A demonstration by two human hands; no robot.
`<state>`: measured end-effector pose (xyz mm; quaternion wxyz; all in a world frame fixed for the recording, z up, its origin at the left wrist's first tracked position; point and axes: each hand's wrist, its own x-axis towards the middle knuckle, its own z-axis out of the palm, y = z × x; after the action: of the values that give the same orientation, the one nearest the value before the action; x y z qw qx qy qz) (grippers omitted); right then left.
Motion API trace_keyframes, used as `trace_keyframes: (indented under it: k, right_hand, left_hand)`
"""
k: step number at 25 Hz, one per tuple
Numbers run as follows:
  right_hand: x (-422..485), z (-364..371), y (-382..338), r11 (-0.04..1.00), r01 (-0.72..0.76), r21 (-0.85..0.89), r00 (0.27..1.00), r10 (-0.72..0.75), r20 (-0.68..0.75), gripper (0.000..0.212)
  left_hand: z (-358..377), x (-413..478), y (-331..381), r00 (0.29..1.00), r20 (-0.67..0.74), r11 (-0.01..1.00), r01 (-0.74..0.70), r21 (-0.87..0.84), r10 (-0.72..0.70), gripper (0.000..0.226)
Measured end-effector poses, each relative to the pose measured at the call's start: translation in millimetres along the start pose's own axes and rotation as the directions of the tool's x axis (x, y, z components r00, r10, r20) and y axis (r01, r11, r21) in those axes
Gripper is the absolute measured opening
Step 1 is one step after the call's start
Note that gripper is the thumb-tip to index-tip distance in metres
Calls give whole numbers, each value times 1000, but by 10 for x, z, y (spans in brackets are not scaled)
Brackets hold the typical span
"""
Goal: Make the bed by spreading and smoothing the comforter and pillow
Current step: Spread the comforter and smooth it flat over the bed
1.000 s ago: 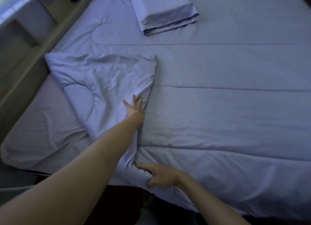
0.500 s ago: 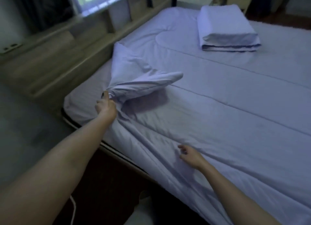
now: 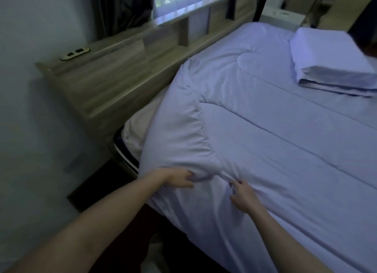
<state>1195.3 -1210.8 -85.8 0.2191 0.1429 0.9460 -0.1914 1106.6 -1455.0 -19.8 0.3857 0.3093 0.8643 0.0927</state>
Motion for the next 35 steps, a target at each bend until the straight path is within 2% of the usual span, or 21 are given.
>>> trace_keyframes:
  k: [1, 2, 3, 4, 5, 6, 8, 9, 13, 16, 18, 19, 21, 23, 24, 25, 27, 28, 31, 33, 35]
  right_hand:
    - [66, 10, -99, 999, -15, 33, 998, 17, -64, 41]
    - [118, 11, -166, 998, -38, 56, 993, 45, -110, 41]
    - [158, 19, -207, 995, -69, 75, 987, 79, -140, 42]
    - [169, 35, -226, 991, -98, 95, 980, 112, -162, 45]
    - [173, 96, -224, 985, -120, 122, 976, 139, -166, 50]
    - [153, 170, -210, 983, -121, 137, 977, 142, -156, 57]
    - [76, 334, -192, 984, -136, 118, 985, 147, -91, 64]
    - [32, 391, -198, 985, -149, 87, 987, 154, -52, 64]
    - [-38, 461, -275, 979, -189, 78, 981, 191, -24, 64]
    - [-44, 386, -295, 970, -217, 105, 976, 217, 12, 65]
    - [-58, 336, -316, 959, -254, 126, 967, 250, 46, 64]
    - [-62, 313, -335, 955, -267, 129, 964, 262, 53, 63]
    - [-33, 253, -399, 951, -283, 121, 959, 284, 10, 58]
    - [42, 179, -464, 952, -285, 114, 951, 296, -95, 47]
    - [108, 129, -493, 953, -283, 109, 943, 297, -153, 40]
    - [201, 69, -529, 951, -286, 122, 926, 306, -219, 34]
    - [402, -29, -624, 940, -263, 216, 884, 324, -337, 31]
    - [514, -63, -686, 935, -226, 275, 867, 321, -381, 33]
    - [857, -94, -891, 921, -123, 370, 847, 292, -445, 56]
    - [1044, -35, -988, 954, -76, 290, 874, 203, -441, 80]
    - [1146, 64, -963, 984, -94, 149, 919, 143, -368, 88]
  left_hand:
    - [-95, 95, 50, 973, -146, 983, -170, 63, 178, 42]
    - [-171, 206, 38, 884, -311, 935, -305, 183, 350, 38]
    - [-241, 350, -8, 756, -406, 854, -404, 327, 513, 37]
    - [-342, 498, -50, 674, -403, 774, -439, 456, 619, 38]
    - [-479, 652, -81, 665, -354, 724, -430, 539, 658, 39]
    - [-619, 777, -78, 710, -280, 687, -381, 618, 646, 41]
    - [-862, 1009, -53, 863, -122, 623, -249, 742, 490, 51]
    - [-945, 1097, -42, 909, -66, 595, -214, 774, 412, 57]
    - [-1027, 1312, -111, 956, 171, 473, -268, 839, 237, 63]
    - [-1258, 1105, -389, 983, 175, 636, -173, 752, 61, 58]
    - [-1406, 930, -778, 991, 83, 794, 33, 608, -104, 64]
    - [-1471, 805, -1030, 968, 65, 825, 171, 539, -243, 67]
    - [-1609, 511, -1563, 846, 196, 779, 334, 531, -496, 63]
    - [-1681, 273, -1971, 697, 375, 749, 356, 558, -611, 53]
    - [-1700, 197, -2090, 686, 416, 778, 367, 510, -597, 48]
    - [-1708, 175, -2182, 743, 381, 814, 374, 445, -550, 44]
    - [-1705, 256, -2224, 914, 124, 872, 319, 371, -388, 40]
    - [-1663, 335, -2182, 955, -17, 906, 285, 314, -295, 40]
    - [-1484, 683, -1769, 966, -232, 967, 163, 195, -116, 44]
    - [-1328, 943, -1379, 943, -331, 967, 108, 231, -26, 46]
    - [-1196, 1206, -1018, 908, -417, 966, 65, 252, 47, 48]
